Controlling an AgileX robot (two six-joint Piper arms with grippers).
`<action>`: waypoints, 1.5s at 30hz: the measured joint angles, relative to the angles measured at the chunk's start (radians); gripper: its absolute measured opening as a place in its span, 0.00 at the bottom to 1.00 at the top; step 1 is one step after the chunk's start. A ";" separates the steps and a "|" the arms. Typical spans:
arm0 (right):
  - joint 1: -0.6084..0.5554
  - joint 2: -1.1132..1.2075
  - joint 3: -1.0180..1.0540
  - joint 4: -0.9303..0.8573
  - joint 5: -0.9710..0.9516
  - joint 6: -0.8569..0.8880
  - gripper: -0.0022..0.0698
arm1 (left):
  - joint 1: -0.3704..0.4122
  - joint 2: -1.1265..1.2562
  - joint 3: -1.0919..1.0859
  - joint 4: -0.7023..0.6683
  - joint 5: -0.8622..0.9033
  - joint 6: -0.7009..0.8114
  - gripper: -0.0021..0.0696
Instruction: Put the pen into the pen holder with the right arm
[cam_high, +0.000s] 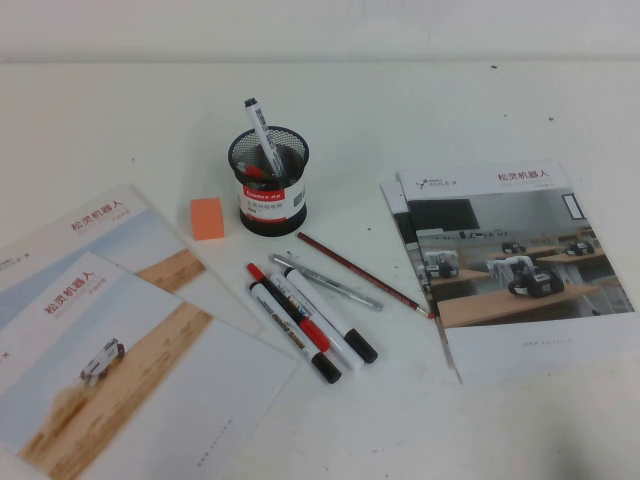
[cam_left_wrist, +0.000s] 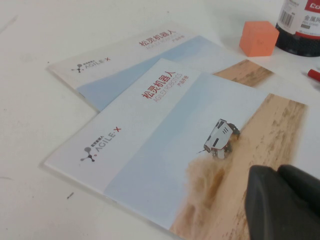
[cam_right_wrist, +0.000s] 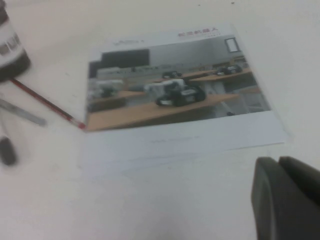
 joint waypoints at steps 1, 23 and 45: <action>0.000 0.000 0.000 0.046 -0.005 0.000 0.00 | 0.000 0.000 0.000 0.000 0.000 0.000 0.03; 0.000 0.000 0.000 1.026 -0.178 -0.023 0.00 | 0.000 0.000 0.000 0.000 0.000 0.000 0.03; 0.000 0.000 0.000 1.011 -0.210 -0.539 0.00 | 0.000 0.000 0.000 0.000 0.000 0.000 0.03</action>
